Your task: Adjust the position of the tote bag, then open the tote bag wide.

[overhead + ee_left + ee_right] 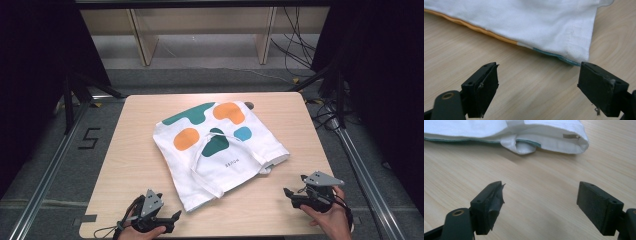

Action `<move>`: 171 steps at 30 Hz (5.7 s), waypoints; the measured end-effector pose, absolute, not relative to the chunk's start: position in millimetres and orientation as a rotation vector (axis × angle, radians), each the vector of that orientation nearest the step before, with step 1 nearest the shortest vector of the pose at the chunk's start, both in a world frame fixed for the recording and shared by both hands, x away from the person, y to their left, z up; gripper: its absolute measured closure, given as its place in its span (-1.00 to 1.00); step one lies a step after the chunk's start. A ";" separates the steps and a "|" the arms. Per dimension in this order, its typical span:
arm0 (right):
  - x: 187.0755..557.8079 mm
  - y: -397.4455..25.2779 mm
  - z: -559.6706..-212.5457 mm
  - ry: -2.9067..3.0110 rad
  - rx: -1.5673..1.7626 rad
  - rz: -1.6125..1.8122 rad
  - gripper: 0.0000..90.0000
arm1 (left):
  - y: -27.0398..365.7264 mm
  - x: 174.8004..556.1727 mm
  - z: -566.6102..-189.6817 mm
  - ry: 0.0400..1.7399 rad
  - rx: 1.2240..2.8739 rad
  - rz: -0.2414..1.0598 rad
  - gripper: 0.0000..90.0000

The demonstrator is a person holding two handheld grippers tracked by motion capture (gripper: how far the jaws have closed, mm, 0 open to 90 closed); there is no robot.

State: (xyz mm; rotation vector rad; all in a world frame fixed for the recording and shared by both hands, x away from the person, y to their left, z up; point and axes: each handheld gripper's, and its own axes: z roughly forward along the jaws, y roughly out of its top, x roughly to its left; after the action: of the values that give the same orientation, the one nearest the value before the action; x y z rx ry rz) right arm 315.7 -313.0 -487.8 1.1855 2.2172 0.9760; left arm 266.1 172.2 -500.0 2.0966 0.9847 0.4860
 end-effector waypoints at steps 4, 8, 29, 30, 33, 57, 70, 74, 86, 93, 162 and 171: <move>317.0 -313.1 -488.5 2.203 1.175 0.963 -0.51 | 173.6 267.1 -498.4 0.956 2.120 0.511 -0.65; 317.6 -314.0 -489.2 2.206 1.132 0.938 -0.50 | 172.1 266.2 -498.9 0.981 2.114 0.506 -0.65; 318.0 -311.2 -490.9 2.206 1.139 0.931 -0.48 | 156.3 269.0 -498.0 0.889 2.115 0.566 -0.50; 317.9 -311.0 -490.8 2.210 1.140 0.928 -0.47 | 154.0 268.3 -499.2 0.910 2.100 0.533 -0.50; 319.2 -310.1 -489.8 2.222 1.139 0.944 -0.48 | 150.6 270.5 -499.7 0.913 2.101 0.563 -0.50; 320.9 -307.5 -491.4 2.265 1.110 0.930 -0.46 | 92.2 272.4 -508.4 0.768 2.268 0.675 -0.43; 319.9 -306.5 -489.3 2.236 1.109 0.934 -0.37 | 108.1 276.1 -501.3 0.699 2.303 0.721 0.55; 322.9 -306.3 -487.8 2.224 1.029 0.885 -0.17 | 123.1 280.4 -493.8 0.699 2.248 0.727 0.77; 372.1 -288.9 -487.3 2.216 0.948 0.822 0.08 | 146.6 289.2 -487.8 0.772 2.200 0.705 0.83; 406.5 -267.6 -494.4 2.262 0.791 0.638 0.68 | 150.4 290.7 -489.1 0.790 2.188 0.715 0.81; 320.0 -275.3 -489.7 2.320 0.751 0.763 0.80 | 179.9 316.1 -490.5 0.889 2.229 0.681 0.76; 323.3 -279.3 -485.8 2.296 0.770 0.818 0.80 | 179.8 313.9 -489.0 0.862 2.215 0.700 0.76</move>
State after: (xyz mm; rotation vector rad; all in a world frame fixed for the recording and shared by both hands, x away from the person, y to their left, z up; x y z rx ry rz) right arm 323.3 -279.3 -485.8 0.7703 2.2959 0.8175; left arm 313.9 179.8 -489.0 2.2153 0.8616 0.6998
